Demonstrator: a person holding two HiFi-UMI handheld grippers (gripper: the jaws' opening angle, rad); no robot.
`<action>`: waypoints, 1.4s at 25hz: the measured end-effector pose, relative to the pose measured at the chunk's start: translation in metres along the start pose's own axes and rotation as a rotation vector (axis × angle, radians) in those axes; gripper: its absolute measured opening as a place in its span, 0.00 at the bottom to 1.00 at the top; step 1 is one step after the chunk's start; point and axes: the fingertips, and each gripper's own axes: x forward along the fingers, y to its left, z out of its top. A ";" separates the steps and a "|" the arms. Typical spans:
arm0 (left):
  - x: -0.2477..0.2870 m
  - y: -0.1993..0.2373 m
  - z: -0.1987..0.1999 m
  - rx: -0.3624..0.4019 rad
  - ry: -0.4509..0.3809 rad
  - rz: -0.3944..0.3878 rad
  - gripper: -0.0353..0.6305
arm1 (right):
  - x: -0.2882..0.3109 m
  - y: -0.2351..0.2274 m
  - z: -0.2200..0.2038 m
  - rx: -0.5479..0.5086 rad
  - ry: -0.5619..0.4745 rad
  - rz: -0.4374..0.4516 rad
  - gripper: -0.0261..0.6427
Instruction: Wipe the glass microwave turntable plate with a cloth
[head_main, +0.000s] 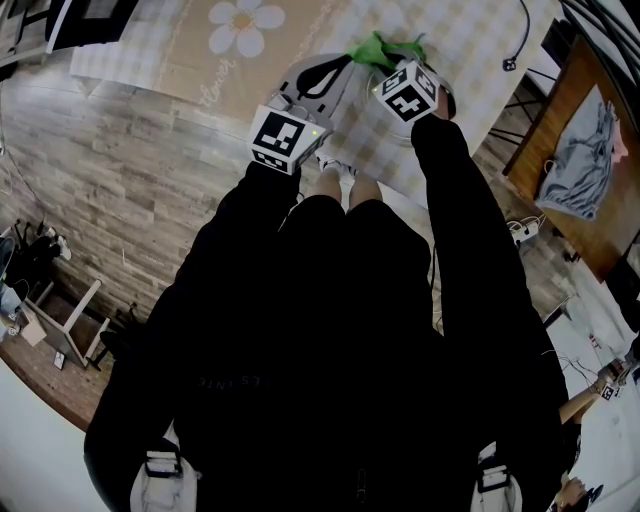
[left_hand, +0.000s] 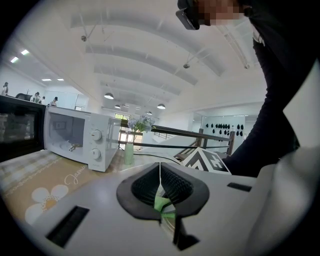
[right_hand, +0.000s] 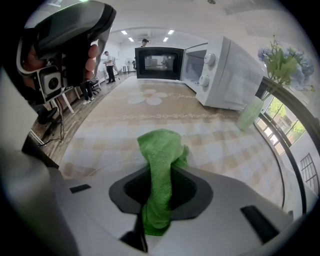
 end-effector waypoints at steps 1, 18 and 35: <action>-0.001 -0.001 0.000 0.000 0.000 0.000 0.09 | 0.000 0.004 0.000 -0.002 0.001 0.008 0.18; -0.020 -0.017 -0.005 0.006 0.017 0.005 0.09 | -0.011 0.079 -0.006 -0.005 0.005 0.113 0.18; -0.008 -0.029 0.010 0.030 0.020 -0.033 0.09 | -0.030 0.150 -0.014 -0.005 0.018 0.269 0.18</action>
